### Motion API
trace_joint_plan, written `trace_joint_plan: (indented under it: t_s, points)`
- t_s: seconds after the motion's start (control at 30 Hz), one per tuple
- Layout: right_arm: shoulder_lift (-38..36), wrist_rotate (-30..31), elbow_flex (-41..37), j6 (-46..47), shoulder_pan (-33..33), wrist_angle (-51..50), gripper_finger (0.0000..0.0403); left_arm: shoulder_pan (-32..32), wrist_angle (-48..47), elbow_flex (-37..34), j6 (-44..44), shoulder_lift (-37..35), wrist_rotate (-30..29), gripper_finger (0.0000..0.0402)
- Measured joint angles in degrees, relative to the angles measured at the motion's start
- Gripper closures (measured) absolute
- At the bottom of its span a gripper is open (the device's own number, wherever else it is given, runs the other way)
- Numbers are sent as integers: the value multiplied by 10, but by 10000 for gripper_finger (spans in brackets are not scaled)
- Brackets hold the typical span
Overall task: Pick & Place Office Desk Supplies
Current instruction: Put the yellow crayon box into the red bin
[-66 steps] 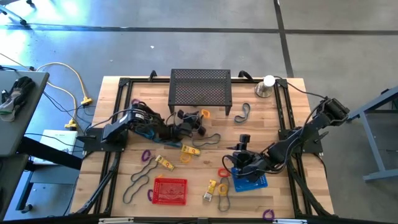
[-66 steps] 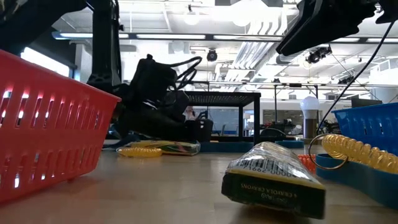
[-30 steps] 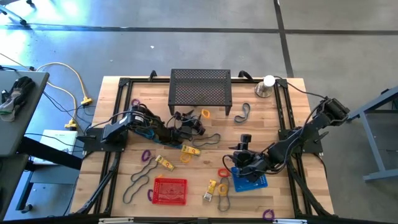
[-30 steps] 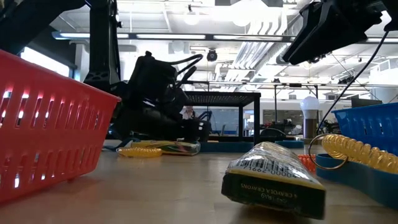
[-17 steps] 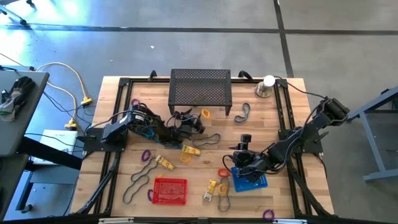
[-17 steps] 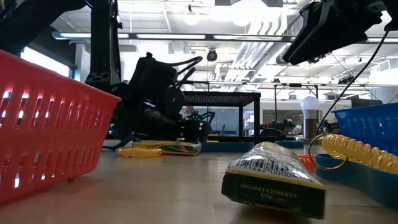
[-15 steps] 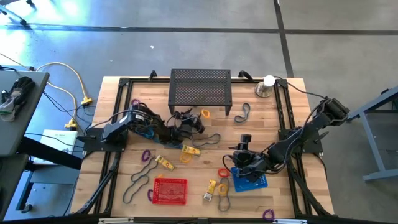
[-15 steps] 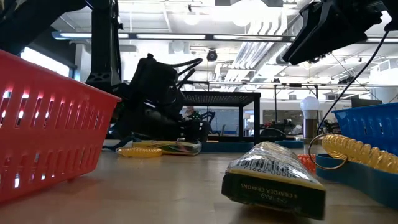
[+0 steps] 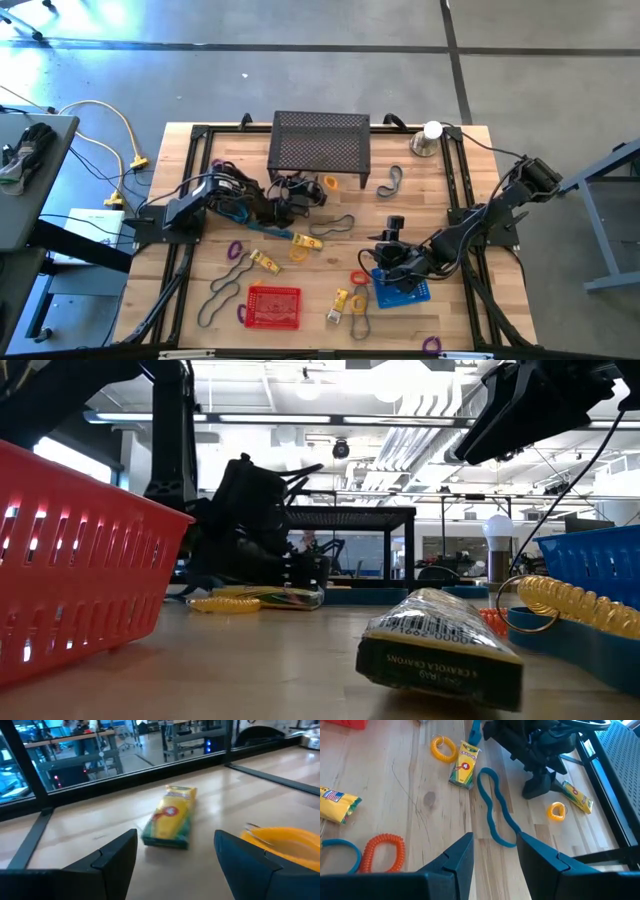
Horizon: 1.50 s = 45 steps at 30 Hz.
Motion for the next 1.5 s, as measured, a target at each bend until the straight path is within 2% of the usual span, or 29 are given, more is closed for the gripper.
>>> trace_joint_plan:
  t_s: [0.27, 0.47, 0.93, 1.17, 1.5]
  points:
    - [0, 1, 0, 3, 0, -3, 263, 29, 3, 0, -3, 0, 48, 145]
    - [0, 2, 0, 3, -4, -3, 263, 59, 3, 0, -12, -1, 146, 145]
    - [0, 0, 0, 3, -7, -3, 263, 76, -2, 0, -34, -1, 174, 152]
    - [0, 0, 0, 4, -7, -1, 263, 76, -3, 0, -41, -1, 176, 210]
    - [0, -1, 0, 4, -7, 2, 263, 74, -2, 0, -42, -1, 173, 344]
